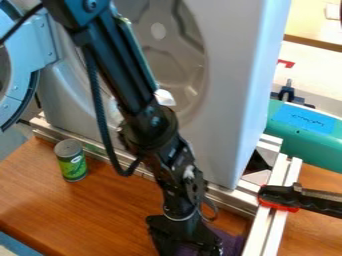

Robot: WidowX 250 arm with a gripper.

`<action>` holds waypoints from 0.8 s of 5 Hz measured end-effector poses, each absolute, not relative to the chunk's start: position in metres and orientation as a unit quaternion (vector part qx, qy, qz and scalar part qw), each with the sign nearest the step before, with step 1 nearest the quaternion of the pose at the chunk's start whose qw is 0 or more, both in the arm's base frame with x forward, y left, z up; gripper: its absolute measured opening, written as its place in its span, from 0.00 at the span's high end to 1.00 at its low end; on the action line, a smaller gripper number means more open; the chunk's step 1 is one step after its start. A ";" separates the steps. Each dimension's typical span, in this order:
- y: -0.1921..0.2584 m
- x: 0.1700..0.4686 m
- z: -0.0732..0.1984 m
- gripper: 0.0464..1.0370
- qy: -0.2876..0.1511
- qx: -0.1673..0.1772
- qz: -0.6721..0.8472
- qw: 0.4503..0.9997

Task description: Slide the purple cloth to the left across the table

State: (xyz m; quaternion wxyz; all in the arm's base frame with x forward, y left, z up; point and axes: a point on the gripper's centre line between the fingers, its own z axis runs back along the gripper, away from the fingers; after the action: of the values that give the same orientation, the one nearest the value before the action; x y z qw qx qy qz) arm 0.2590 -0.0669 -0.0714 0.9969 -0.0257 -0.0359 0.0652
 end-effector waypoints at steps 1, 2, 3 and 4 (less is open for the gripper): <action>-0.026 0.259 -0.068 0.04 -0.027 0.046 0.076 0.996; 0.024 0.255 -0.065 0.04 -0.013 0.109 0.122 0.986; 0.041 0.265 -0.066 0.03 -0.004 0.140 0.127 0.982; 0.057 0.261 -0.065 0.03 0.009 0.150 0.165 0.975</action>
State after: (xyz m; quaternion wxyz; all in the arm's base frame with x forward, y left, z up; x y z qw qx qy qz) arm 0.2609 0.0569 -0.0655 0.9747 0.1504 0.0085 0.1649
